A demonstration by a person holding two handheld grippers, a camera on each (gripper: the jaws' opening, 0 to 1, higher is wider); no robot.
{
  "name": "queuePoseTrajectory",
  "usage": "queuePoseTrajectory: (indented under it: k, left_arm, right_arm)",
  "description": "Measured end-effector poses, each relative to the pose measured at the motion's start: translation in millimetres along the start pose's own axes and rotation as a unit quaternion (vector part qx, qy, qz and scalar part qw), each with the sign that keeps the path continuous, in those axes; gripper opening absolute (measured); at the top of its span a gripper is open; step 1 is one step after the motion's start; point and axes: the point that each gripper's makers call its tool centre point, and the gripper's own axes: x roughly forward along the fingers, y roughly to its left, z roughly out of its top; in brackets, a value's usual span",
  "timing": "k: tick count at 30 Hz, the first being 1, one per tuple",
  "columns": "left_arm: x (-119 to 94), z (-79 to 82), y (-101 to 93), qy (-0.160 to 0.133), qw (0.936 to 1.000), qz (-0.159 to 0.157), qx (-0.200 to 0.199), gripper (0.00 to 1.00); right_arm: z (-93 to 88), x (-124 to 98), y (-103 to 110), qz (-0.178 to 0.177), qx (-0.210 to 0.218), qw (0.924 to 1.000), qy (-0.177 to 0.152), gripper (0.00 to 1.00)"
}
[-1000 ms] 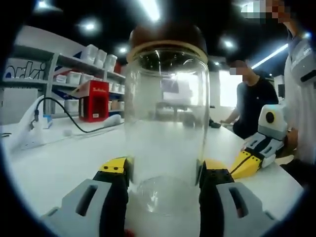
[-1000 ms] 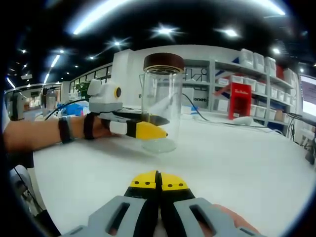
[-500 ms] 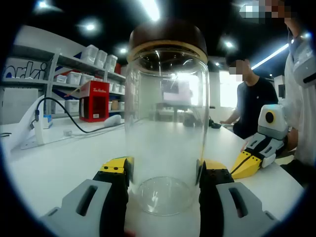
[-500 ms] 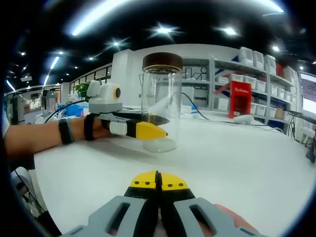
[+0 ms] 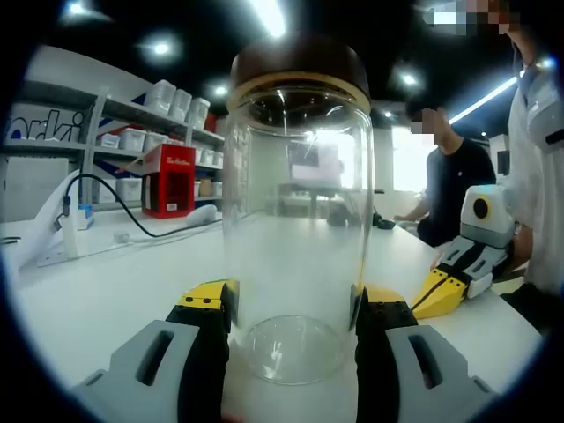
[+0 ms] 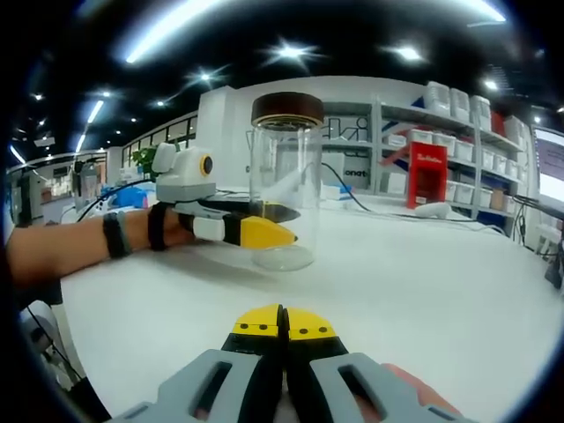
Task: Clamp the coffee can twist off the lid put the lid on the table pick up the lid cover the can tighten the lid
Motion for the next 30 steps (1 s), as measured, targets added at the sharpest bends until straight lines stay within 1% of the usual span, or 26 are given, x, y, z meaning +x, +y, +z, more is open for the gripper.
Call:
queuePoseTrajectory:
  k: [6,9,14,16,19,22,24,27,30]
  left_arm:
    - [0,0.2,-1.1,-0.001,1.0000,0.000,0.000,0.48]
    - [1,0.3,-1.8,-0.001,1.0000,0.000,0.000,0.48]
    - [1,0.5,-2.8,0.000,1.0000,0.000,0.000,0.48]
    - [1,0.5,-3.2,0.000,1.0000,0.000,0.000,0.48]
    - [1,0.5,-3.7,0.000,1.0000,0.000,0.000,0.48]
    - [1,0.6,-4.2,0.000,1.0000,-0.001,-0.001,0.48]
    - [1,0.5,-4.6,0.000,1.0000,-0.001,-0.001,0.48]
    - [1,0.5,-5.1,0.000,1.0000,-0.001,-0.001,0.48]
    - [1,0.4,-5.3,0.000,1.0000,-0.001,-0.001,0.48]
  right_arm:
    - [-0.4,0,-1,0.004,0.001,1.0000,0.003,0.00]
    - [-0.3,1,2,0.012,0.004,0.9998,0.013,0.00]
    - [-0.2,-2,5,0.019,0.001,0.9997,0.017,0.00]
    - [5.0,-4,4,0.022,0.011,0.9996,0.012,0.00]
    - [14.4,-6,2,0.016,0.002,0.9999,0.003,0.00]
    - [22.1,-8,0,0.018,0.009,0.9998,0.000,0.00]
    - [24.9,-9,-2,0.018,0.009,0.9998,-0.001,0.00]
    - [26.8,-9,-4,0.015,-0.002,0.9999,0.000,0.00]
    - [28.1,-8,-3,0.016,0.004,0.9999,-0.001,0.00]
